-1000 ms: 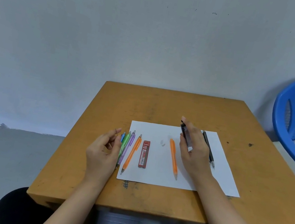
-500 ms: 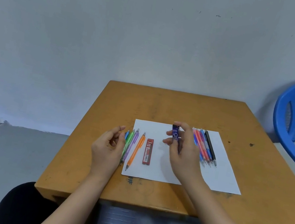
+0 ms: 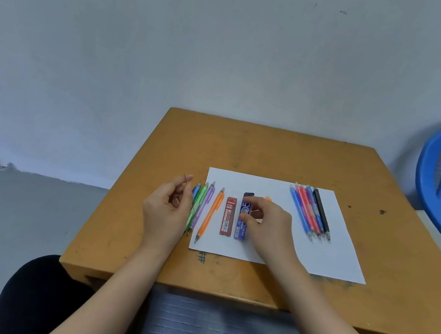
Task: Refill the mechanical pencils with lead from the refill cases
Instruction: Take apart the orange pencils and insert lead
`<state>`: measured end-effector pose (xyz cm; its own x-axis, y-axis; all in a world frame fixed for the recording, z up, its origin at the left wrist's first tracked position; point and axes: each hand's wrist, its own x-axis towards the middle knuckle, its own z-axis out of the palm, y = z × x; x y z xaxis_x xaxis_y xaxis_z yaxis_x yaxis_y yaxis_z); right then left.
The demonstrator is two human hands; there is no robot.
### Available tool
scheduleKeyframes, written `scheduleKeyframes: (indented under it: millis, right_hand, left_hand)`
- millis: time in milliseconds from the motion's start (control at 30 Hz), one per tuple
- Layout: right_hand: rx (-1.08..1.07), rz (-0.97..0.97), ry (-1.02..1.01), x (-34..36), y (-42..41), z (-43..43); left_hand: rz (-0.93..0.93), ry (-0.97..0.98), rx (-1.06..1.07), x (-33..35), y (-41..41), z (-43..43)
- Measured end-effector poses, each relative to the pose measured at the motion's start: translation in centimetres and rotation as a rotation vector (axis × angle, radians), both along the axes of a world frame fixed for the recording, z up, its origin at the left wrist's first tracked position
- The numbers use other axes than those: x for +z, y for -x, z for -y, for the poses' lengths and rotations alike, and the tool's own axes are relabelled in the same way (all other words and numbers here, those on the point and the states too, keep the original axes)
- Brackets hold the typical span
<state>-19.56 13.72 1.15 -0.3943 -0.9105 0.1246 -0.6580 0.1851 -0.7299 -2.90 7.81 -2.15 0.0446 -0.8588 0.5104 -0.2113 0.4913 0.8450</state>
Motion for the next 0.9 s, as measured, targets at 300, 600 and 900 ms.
scheduleKeyframes:
  millis: [300, 600, 900]
  right_hand:
    - [0.038, -0.265, -0.082, 0.1, -0.7, 0.0]
    - [0.267, -0.303, -0.205, 1.1, 1.3, -1.1]
    - [0.395, -0.454, -0.241, 0.3, 1.5, -1.0]
  left_hand:
    - [-0.012, -0.011, 0.003, -0.1, -0.1, 0.1]
    - [-0.008, -0.03, -0.005, 0.0, -0.1, 0.0]
    - [-0.016, -0.042, -0.007, 0.0, 0.0, 0.0]
